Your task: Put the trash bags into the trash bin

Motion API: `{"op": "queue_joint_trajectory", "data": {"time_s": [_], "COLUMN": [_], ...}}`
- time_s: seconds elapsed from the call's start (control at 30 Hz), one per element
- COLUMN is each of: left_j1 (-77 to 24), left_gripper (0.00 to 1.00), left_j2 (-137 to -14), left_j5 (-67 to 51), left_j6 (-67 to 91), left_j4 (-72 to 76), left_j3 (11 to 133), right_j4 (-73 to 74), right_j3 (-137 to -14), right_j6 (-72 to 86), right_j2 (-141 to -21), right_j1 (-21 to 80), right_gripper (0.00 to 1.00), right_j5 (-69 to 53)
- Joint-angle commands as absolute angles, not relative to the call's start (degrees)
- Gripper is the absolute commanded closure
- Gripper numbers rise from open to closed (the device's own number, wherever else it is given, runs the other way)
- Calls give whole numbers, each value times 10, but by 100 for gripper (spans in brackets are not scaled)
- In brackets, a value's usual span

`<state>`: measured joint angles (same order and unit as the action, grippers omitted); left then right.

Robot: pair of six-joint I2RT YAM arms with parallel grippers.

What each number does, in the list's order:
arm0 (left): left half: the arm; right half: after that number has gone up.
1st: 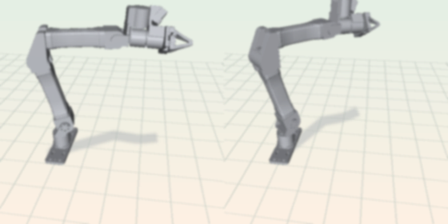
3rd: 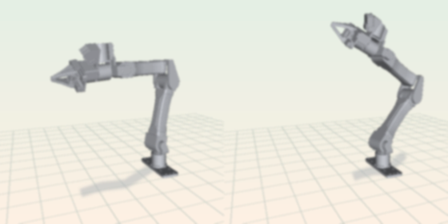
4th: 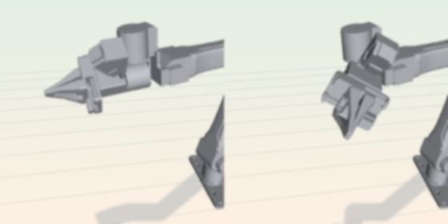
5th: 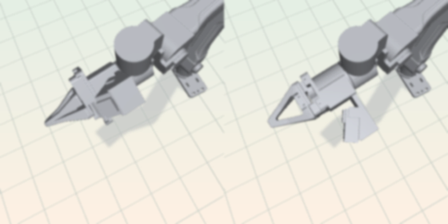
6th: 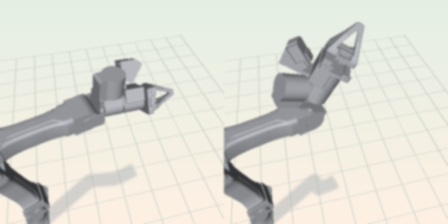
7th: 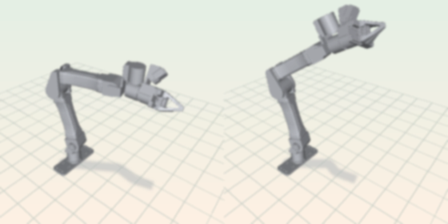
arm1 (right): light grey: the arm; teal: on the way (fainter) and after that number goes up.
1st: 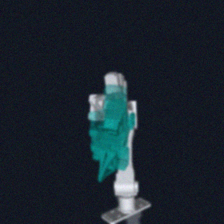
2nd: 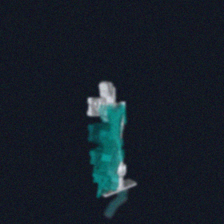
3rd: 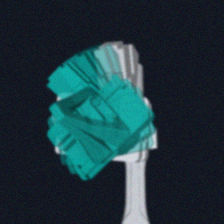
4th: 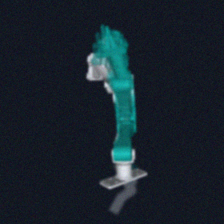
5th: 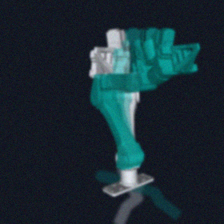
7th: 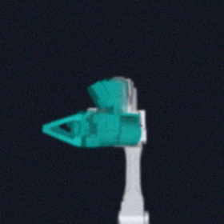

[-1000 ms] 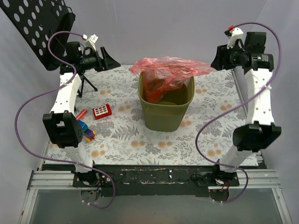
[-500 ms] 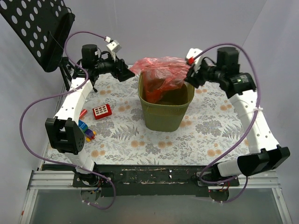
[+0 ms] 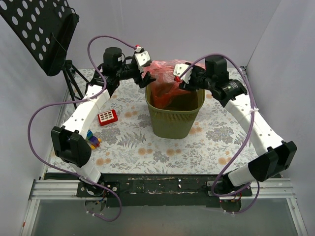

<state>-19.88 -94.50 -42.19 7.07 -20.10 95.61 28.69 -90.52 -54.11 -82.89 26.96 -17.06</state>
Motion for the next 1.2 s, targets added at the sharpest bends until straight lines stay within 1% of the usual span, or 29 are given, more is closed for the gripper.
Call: {"op": "queue_joint_trajectory", "data": {"time_s": [0.0, 0.07, 0.17, 0.23, 0.27, 0.3, 0.37, 0.43, 0.5, 0.53, 0.7, 0.83, 0.93, 1.0, 1.07, 1.17], "left_j1": [-205, -206, -207, -207, -207, -207, -207, -207, -207, -207, -207, -207, -207, -207, -207, -207], "left_gripper": [30, 32, 38, 43, 47, 50, 53, 57, 61, 63, 75, 90, 100, 100, 100, 100], "left_j2": [-958, -968, -977, -984, -986, -989, -992, -993, -995, -996, -1011, -1027, -1037, -1043, -1055, -1080], "left_j5": [-384, -382, -381, -380, -381, -381, -386, -390, -391, -389, -388, -395, -409, -401, -384, -360], "left_j6": [30, 29, 22, 19, 19, 19, 25, 36, 52, 62, 126, 170, 182, 206, 225, 226], "left_j4": [-170, -166, -163, -163, -163, -163, -163, -163, -159, -157, -134, -120, -120, -112, -113, -141], "left_j3": [976, 987, 1000, 1005, 1009, 1011, 1014, 1019, 1026, 1029, 1064, 1083, 1089, 1095, 1114, 1154], "right_j4": [208, 205, 207, 197, 188, 179, 167, 175, 199, 216, 309, 360, 357, 367, 398, 456], "right_j3": [-885, -890, -894, -886, -881, -875, -875, -892, -909, -914, -909, -905, -904, -922, -967, -1003], "right_j6": [-555, -558, -565, -565, -565, -566, -564, -557, -557, -557, -541, -519, -511, -511, -512, -512], "right_j2": [-847, -857, -860, -855, -853, -854, -863, -871, -863, -855, -773, -731, -724, -732, -740, -740], "right_j1": [289, 301, 321, 329, 331, 336, 344, 351, 352, 354, 361, 386, 391, 391, 394, 420], "right_gripper": [39, 40, 40, 41, 42, 44, 69, 86, 96, 98, 99, 99, 99, 99, 99, 99], "right_j5": [-147, -143, -130, -120, -110, -97, -68, -48, -54, -61, -160, -166, -155, -164, -187, -195]}}
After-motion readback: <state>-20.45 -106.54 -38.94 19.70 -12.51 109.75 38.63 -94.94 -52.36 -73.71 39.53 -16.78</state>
